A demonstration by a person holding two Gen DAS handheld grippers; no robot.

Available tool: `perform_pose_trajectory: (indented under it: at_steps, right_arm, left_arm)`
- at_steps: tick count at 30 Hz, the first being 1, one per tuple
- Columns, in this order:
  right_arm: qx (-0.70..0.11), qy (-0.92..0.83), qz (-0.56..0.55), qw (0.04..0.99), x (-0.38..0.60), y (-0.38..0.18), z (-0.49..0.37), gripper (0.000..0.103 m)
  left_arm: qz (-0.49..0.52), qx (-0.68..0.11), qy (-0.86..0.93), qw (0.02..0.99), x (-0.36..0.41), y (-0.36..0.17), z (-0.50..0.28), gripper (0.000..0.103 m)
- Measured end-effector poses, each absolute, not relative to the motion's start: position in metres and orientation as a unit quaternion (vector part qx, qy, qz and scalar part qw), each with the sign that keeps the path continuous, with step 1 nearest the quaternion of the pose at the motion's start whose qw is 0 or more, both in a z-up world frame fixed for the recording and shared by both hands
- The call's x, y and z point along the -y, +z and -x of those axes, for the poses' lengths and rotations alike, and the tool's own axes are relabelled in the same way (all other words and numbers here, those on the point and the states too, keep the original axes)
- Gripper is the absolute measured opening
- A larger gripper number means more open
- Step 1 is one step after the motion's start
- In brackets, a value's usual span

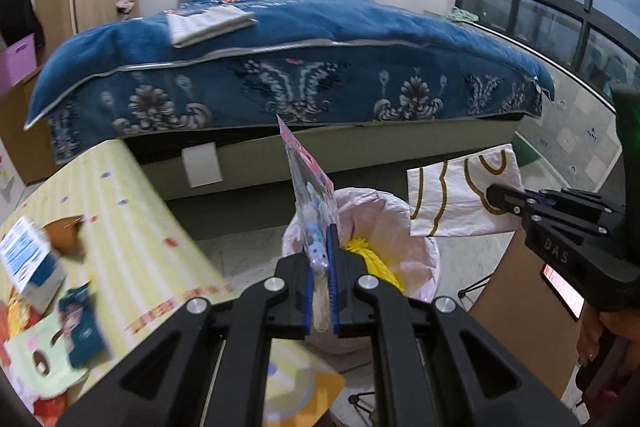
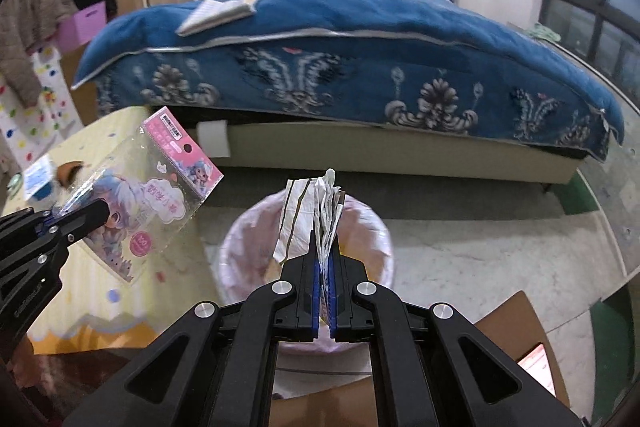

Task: Collect trash
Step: 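Carry the package and foil wrapper to the wastebasket and release them, then move both tools back toward the table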

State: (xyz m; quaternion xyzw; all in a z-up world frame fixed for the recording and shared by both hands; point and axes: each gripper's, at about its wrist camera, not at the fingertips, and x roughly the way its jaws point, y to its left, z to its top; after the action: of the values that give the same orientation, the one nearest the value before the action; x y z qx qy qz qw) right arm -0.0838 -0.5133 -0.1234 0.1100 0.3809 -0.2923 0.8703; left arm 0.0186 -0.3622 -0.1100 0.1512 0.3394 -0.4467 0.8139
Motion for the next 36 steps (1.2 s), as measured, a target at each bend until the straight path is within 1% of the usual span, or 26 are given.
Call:
perform_pose_trajectory:
  at_steps: [4,6,7,8,9,10,11,15,24,26,27,28,32,36]
  right_arm:
    - [-0.391,-0.294,-0.127,0.863,0.537,-0.136,0.072,0.003]
    - [-0.391,-0.293,-0.135,0.862,0.544,-0.14,0.069,0.006]
    - [-0.392,-0.293,-0.137,0.861,0.547,-0.142,0.068,0.007]
    - [-0.394,-0.292,-0.138,0.86,0.55,-0.145,0.066,0.008]
    - [-0.394,-0.291,-0.142,0.86,0.555,-0.148,0.064,0.012]
    - [-0.396,-0.293,-0.145,0.858,0.557,-0.15,0.063,0.022]
    - [-0.397,-0.294,-0.148,0.857,0.559,-0.151,0.062,0.029]
    - [-0.382,-0.292,-0.157,0.862,0.555,-0.141,0.073,0.03]
    - [-0.326,-0.255,-0.161,0.896,0.512,-0.095,0.103,0.03]
    - [-0.306,-0.23,-0.168,0.908,0.5,-0.086,0.106,0.03]
    - [-0.295,-0.211,-0.172,0.916,0.49,-0.081,0.106,0.03]
    - [-0.292,-0.204,-0.17,0.919,0.482,-0.078,0.104,0.03]
    - [-0.312,-0.17,-0.157,0.921,0.451,-0.075,0.084,0.03]
    - [-0.328,-0.119,-0.138,0.927,0.413,-0.077,0.064,0.029]
  left_arm:
    - [-0.161,-0.346,-0.455,0.804,0.391,-0.12,-0.024,0.004]
    - [-0.161,-0.353,-0.46,0.798,0.401,-0.124,-0.028,0.004]
    - [-0.158,-0.357,-0.463,0.796,0.406,-0.126,-0.031,0.007]
    - [-0.157,-0.361,-0.464,0.794,0.409,-0.127,-0.032,0.012]
    - [-0.155,-0.364,-0.459,0.795,0.412,-0.128,-0.036,0.029]
    - [-0.153,-0.365,-0.453,0.799,0.413,-0.128,-0.038,0.047]
    - [-0.147,-0.363,-0.448,0.804,0.411,-0.128,-0.04,0.049]
    - [-0.137,-0.368,-0.43,0.813,0.395,-0.123,-0.049,0.048]
    - [-0.119,-0.335,-0.385,0.852,0.318,-0.087,-0.045,0.049]
    - [-0.124,-0.329,-0.374,0.858,0.304,-0.082,-0.041,0.054]
    - [-0.128,-0.328,-0.369,0.86,0.295,-0.08,-0.038,0.058]
    - [-0.126,-0.329,-0.367,0.861,0.285,-0.078,-0.036,0.059]
    - [-0.1,-0.355,-0.354,0.859,0.247,-0.075,-0.034,0.059]
    - [-0.087,-0.364,-0.328,0.868,0.207,-0.074,-0.032,0.059]
